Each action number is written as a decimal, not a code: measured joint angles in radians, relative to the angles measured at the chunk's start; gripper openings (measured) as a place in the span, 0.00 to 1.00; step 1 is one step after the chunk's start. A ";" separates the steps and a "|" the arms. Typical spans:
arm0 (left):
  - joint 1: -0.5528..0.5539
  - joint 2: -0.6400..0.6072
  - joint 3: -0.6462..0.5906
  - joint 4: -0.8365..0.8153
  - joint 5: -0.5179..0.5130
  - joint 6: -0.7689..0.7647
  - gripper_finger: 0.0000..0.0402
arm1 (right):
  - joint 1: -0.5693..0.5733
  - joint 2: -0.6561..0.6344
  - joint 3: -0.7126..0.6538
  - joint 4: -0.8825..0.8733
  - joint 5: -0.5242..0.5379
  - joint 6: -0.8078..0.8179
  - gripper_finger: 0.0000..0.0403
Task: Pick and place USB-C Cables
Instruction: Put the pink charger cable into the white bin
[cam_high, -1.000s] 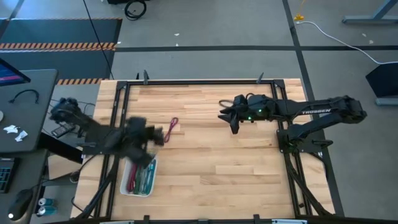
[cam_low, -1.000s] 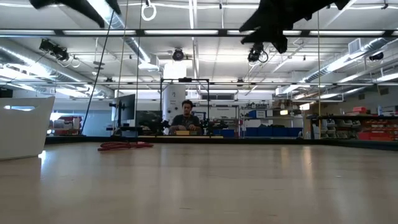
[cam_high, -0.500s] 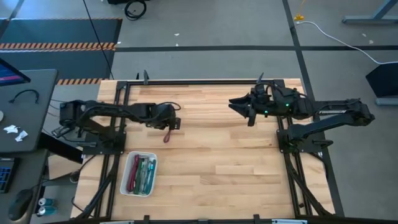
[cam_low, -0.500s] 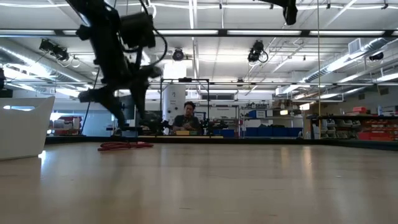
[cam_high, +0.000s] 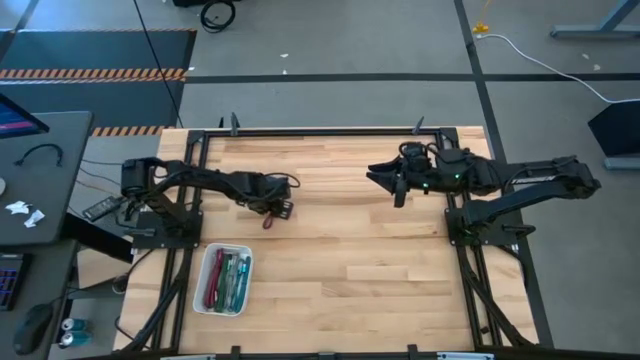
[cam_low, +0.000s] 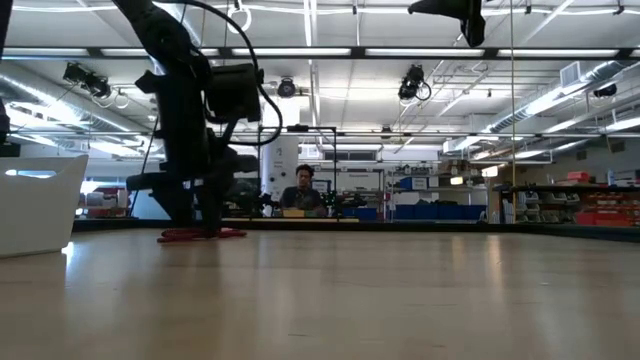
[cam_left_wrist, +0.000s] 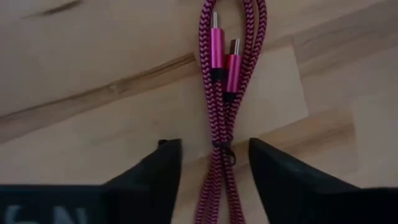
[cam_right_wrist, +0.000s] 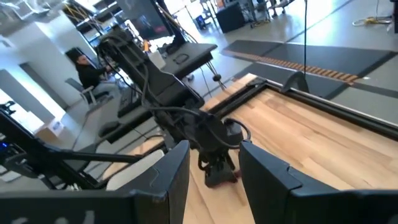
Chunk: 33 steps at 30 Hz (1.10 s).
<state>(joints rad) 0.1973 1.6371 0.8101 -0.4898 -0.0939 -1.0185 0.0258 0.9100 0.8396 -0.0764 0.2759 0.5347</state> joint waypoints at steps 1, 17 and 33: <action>-0.006 0.002 0.000 -0.002 -0.011 0.007 0.44 | 0.003 0.001 0.000 -0.002 0.004 0.005 0.36; -0.121 -0.095 0.264 -0.195 0.031 0.042 0.03 | 0.011 0.005 0.000 -0.006 0.020 0.003 0.36; -0.767 -0.163 0.690 -0.949 -0.028 -0.745 0.04 | -0.124 0.007 0.000 -0.015 0.083 -0.138 0.36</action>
<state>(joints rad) -0.5698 1.4746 1.5004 -1.4383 -0.1219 -1.7640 -0.0984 0.9165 0.8394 -0.0910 0.3591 0.3967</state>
